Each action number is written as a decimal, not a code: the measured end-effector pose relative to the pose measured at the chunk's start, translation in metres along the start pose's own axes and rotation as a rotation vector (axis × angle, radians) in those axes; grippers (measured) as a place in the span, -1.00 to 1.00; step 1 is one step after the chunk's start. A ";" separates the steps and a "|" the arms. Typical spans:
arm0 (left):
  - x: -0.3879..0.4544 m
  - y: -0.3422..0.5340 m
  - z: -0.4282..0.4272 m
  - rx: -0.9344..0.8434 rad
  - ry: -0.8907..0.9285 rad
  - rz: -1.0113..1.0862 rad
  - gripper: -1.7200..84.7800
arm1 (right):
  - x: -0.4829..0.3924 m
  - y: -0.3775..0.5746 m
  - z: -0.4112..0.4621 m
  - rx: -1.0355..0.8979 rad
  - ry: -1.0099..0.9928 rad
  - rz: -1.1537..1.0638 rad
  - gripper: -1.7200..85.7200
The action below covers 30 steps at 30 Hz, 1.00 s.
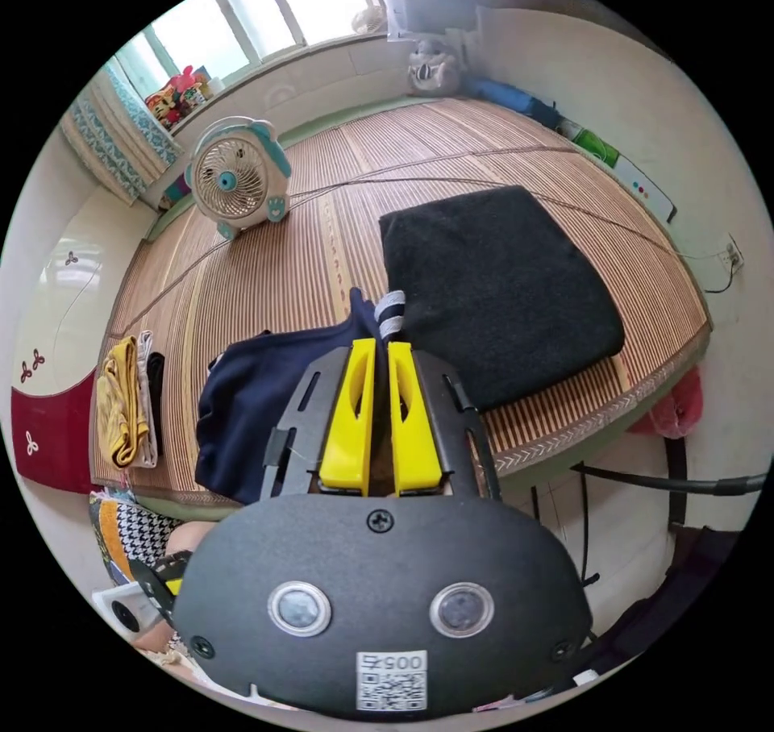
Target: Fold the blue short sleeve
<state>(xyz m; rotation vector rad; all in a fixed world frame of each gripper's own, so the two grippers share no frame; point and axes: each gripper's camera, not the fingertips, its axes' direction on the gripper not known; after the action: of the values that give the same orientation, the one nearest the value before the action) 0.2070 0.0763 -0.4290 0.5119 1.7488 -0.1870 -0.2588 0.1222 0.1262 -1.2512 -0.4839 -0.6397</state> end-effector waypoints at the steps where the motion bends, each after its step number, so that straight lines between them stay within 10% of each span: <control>1: 0.001 0.004 -0.004 -0.007 -0.019 0.004 -0.88 | -0.016 0.000 0.001 0.014 -0.035 -0.026 -0.98; 30: -0.022 0.081 -0.075 -0.285 -0.303 -0.207 -0.89 | -0.308 -0.012 0.062 -0.152 0.005 -0.447 -0.98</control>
<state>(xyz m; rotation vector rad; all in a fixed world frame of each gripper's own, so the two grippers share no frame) 0.1791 0.1726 -0.3771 0.0874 1.4966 -0.1492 -0.4928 0.2351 -0.0515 -1.2930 -0.7308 -1.0723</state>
